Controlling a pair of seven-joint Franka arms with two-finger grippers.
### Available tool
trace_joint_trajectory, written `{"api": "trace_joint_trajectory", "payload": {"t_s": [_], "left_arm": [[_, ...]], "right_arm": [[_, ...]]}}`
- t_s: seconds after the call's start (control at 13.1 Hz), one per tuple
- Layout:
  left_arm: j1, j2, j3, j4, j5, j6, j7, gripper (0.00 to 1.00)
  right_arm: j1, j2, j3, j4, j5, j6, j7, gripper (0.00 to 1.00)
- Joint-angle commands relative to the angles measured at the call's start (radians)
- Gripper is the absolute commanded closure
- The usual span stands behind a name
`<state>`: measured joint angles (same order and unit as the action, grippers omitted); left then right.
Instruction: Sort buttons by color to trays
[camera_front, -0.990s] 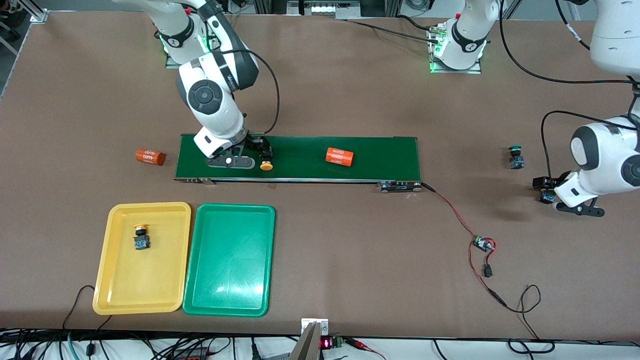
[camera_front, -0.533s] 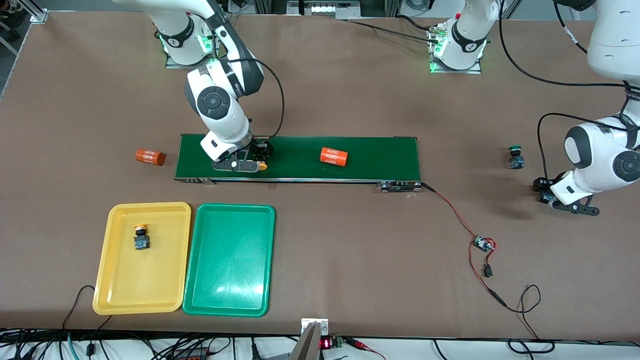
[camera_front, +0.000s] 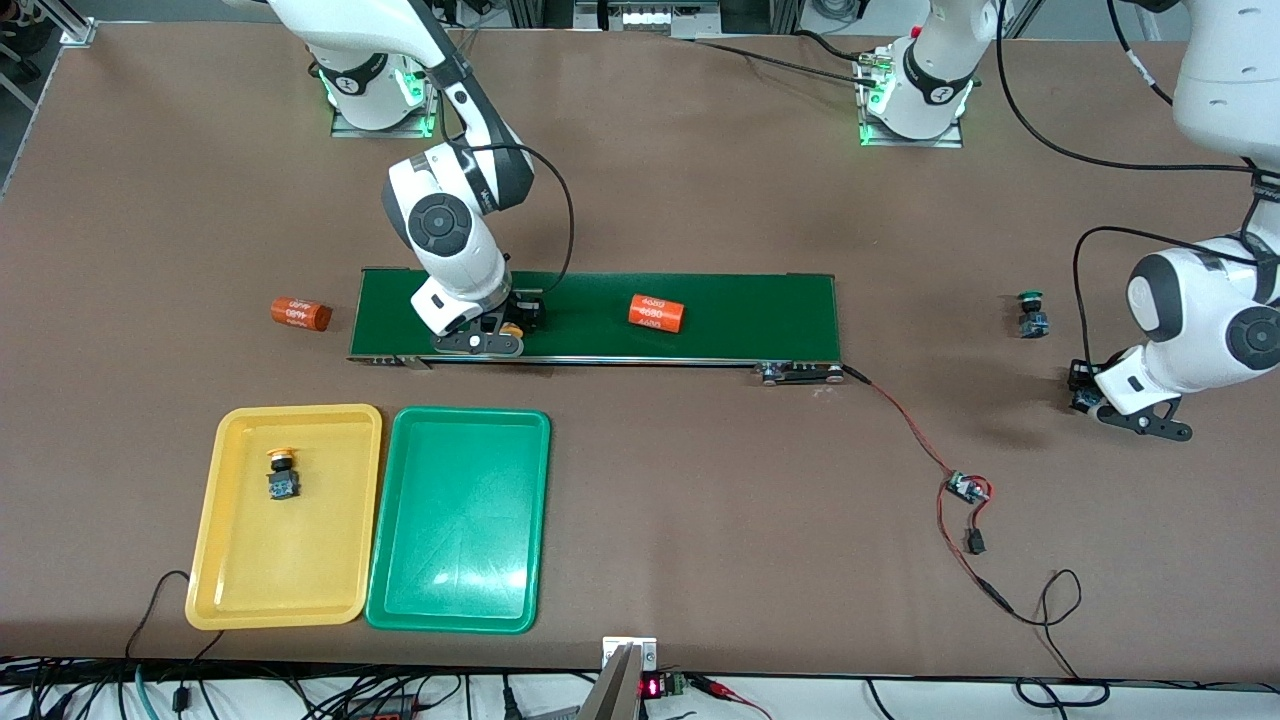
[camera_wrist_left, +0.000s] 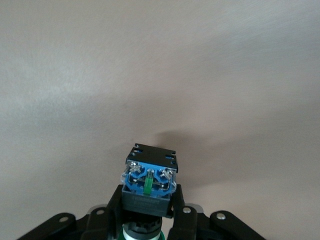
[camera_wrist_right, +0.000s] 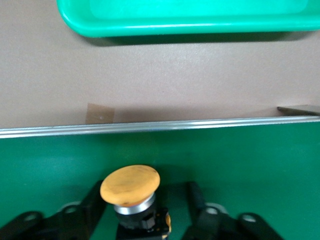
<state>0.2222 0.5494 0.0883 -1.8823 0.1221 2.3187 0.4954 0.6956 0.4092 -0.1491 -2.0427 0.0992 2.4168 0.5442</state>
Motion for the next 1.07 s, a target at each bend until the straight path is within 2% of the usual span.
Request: {"api": "trace_joint_trajectory", "payload": {"t_s": [0.0, 0.23, 0.53, 0.76, 0.99], "left_arm": [[0.005, -0.062, -0.054, 0.063, 0.001, -0.195, 0.034, 0.84], [0.008, -0.121, -0.152, 0.077, -0.001, -0.347, 0.023, 0.84], [0.006, -0.134, -0.277, 0.074, -0.002, -0.424, -0.084, 0.86], [-0.007, -0.129, -0.405, 0.052, -0.07, -0.424, -0.338, 0.86], [-0.014, -0.118, -0.588, 0.045, -0.065, -0.418, -0.654, 0.86]], "right_arm": [[-0.011, -0.03, -0.01, -0.002, 0.005, -0.01, -0.015, 0.77], [-0.07, -0.072, -0.01, 0.028, 0.004, -0.089, -0.078, 0.78], [-0.178, -0.086, -0.018, 0.111, -0.004, -0.157, -0.234, 0.78], [-0.292, -0.026, -0.018, 0.225, -0.007, -0.157, -0.416, 0.78], [-0.356, 0.037, -0.018, 0.312, -0.001, -0.157, -0.515, 0.78]]}}
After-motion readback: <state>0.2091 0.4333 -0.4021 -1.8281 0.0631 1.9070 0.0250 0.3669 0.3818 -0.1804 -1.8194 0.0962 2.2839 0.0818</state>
